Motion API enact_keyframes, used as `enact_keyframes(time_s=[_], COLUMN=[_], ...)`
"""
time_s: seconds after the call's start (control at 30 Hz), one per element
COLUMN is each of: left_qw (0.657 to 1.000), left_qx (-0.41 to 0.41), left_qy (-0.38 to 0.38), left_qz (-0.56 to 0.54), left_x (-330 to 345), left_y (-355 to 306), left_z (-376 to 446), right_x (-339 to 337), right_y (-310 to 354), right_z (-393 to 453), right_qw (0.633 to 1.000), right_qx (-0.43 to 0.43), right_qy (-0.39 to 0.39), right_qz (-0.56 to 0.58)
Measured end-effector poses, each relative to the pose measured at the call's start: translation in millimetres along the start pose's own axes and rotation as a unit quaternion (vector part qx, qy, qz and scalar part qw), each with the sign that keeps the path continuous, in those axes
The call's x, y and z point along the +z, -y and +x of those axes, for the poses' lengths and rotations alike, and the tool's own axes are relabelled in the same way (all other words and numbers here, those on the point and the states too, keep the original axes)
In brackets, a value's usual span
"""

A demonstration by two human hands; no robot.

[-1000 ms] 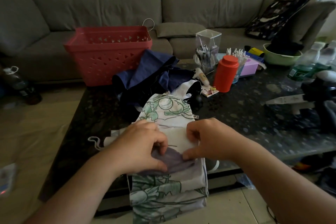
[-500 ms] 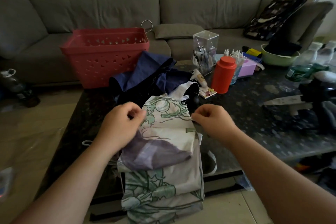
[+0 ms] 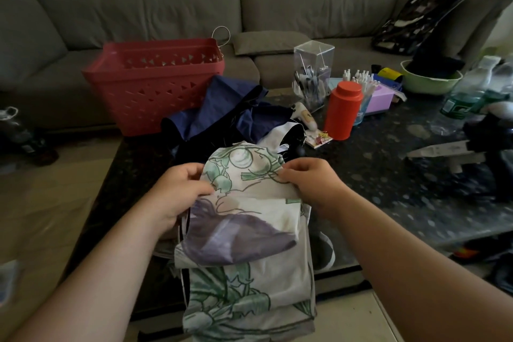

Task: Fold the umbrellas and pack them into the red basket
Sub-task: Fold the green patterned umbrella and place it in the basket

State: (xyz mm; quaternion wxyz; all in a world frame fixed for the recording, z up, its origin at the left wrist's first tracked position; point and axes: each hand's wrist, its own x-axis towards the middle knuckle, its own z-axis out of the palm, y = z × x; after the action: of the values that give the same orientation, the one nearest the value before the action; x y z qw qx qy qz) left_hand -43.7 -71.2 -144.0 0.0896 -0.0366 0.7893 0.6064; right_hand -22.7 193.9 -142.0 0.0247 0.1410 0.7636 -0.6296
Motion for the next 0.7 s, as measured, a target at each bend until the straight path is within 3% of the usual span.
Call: enact_keyframes(time_s=[0.1, 0.2, 0.4, 0.7], left_qw=[0.998, 0.992, 0.98, 0.963], left_qx=[0.015, 0.044, 0.076, 0.174], left_qy=[0.03, 0.074, 0.072, 0.165], left_qz=[-0.057, -0.097, -0.168, -0.122], left_x=[-2.4, 0.6, 7.0, -6.8], left_y=[-11.1, -17.8, -23.7, -16.8], left_z=[-8.4, -19.2, -27.3, -30.6], right_x=[-2.6, -2.2, 3.2, 5.6], right_y=[10.8, 12.5, 13.8, 20.8], right_z=[-7.3, -11.2, -17.7, -26.7], right_qw=[0.998, 0.998, 0.998, 0.995], right_qx=[-0.015, -0.031, 0.0, 0.0], right_qy=[0.033, 0.051, -0.01, -0.004], right_qz=[0.058, 0.026, 0.069, 0.101])
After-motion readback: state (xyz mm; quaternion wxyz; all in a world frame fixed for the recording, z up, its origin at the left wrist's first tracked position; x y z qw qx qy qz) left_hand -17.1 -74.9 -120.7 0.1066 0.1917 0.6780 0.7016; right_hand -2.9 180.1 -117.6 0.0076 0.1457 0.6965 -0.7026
